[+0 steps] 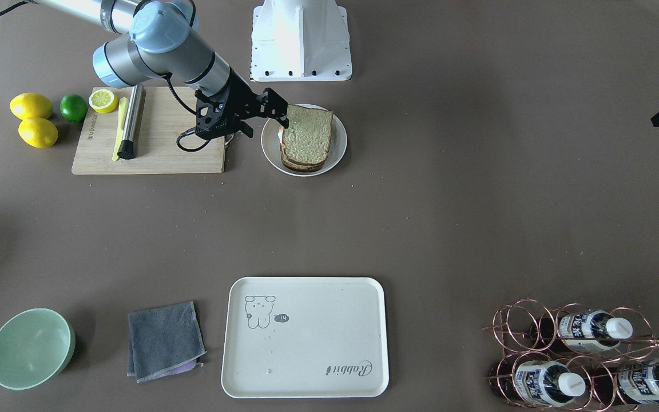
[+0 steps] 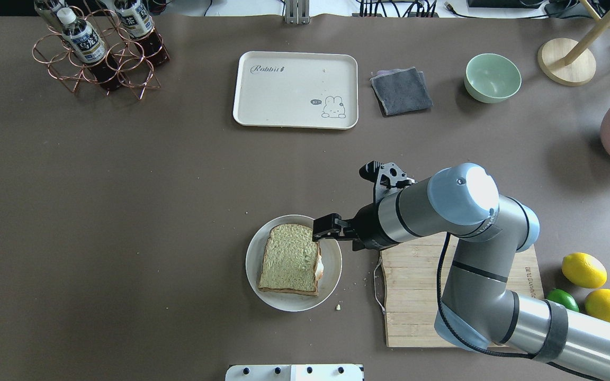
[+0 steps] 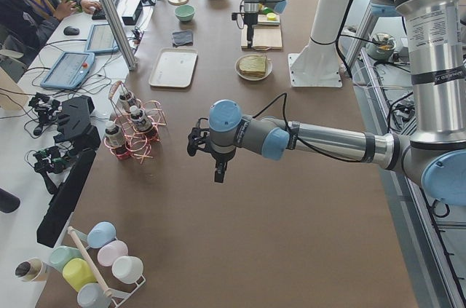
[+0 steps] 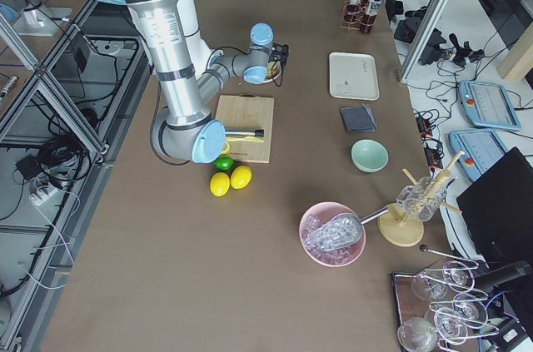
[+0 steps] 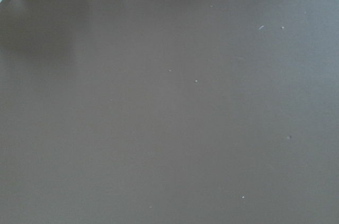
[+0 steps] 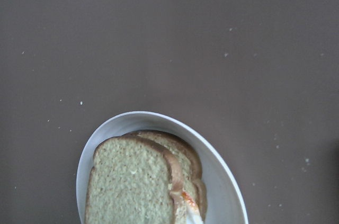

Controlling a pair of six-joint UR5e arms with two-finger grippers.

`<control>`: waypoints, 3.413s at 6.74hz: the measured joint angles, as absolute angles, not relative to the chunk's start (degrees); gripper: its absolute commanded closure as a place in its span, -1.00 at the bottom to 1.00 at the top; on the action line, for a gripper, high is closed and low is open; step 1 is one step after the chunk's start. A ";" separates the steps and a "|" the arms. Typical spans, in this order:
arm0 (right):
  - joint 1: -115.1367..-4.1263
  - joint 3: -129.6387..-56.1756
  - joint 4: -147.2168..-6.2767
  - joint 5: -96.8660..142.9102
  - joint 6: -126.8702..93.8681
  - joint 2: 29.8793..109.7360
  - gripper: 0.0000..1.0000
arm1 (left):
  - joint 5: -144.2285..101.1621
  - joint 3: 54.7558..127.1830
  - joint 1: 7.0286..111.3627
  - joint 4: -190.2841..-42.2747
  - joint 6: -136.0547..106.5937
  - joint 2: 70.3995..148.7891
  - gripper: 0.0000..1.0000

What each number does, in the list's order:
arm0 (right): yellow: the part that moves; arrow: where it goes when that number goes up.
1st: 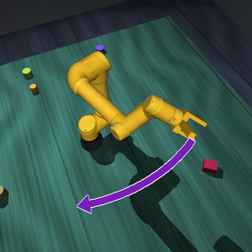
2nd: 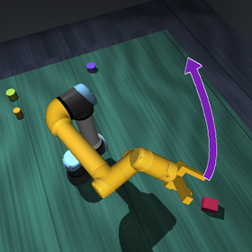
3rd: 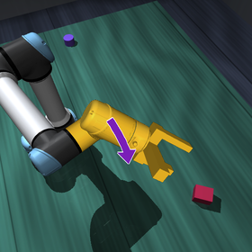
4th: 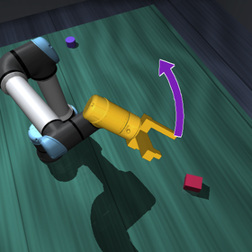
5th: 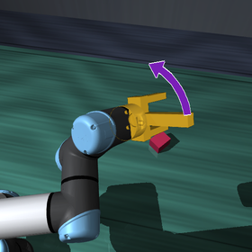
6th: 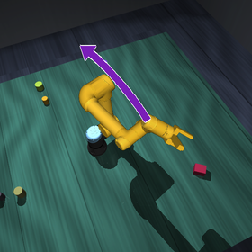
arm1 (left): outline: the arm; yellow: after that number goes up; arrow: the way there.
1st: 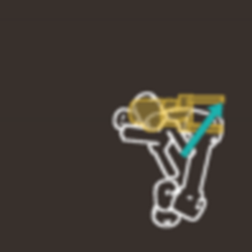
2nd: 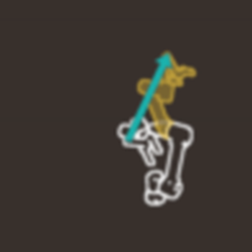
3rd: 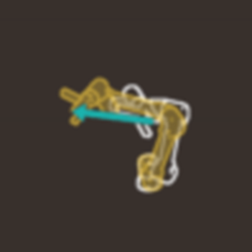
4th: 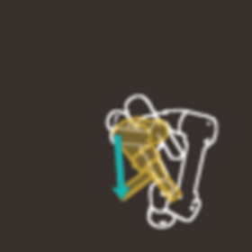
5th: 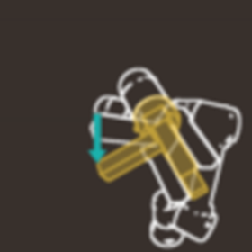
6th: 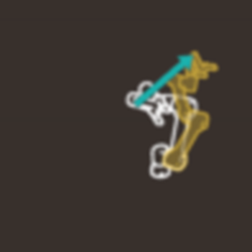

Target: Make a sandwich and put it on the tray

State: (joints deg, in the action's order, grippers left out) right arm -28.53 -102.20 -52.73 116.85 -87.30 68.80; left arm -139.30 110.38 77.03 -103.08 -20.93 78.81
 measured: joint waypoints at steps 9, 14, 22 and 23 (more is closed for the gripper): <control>-62.25 -101.32 -53.02 140.90 -40.79 99.00 -1.00 | -119.08 110.19 31.44 -104.72 -66.94 107.70 -0.79; -78.40 -100.24 -70.52 141.23 -5.94 105.87 -1.00 | -115.14 100.41 25.14 -115.33 -72.00 113.21 0.19; -79.76 -100.11 -73.10 140.63 -2.56 106.22 -1.00 | -113.66 98.14 22.72 -116.19 -73.91 116.10 1.00; -79.75 -100.11 -73.12 140.63 -2.55 106.25 -1.00 | -113.65 98.12 22.73 -116.19 -73.91 116.09 1.00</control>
State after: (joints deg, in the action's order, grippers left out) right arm -79.75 -100.11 -73.12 140.63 -2.55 106.25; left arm -113.65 98.12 22.73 -116.19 -73.91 116.09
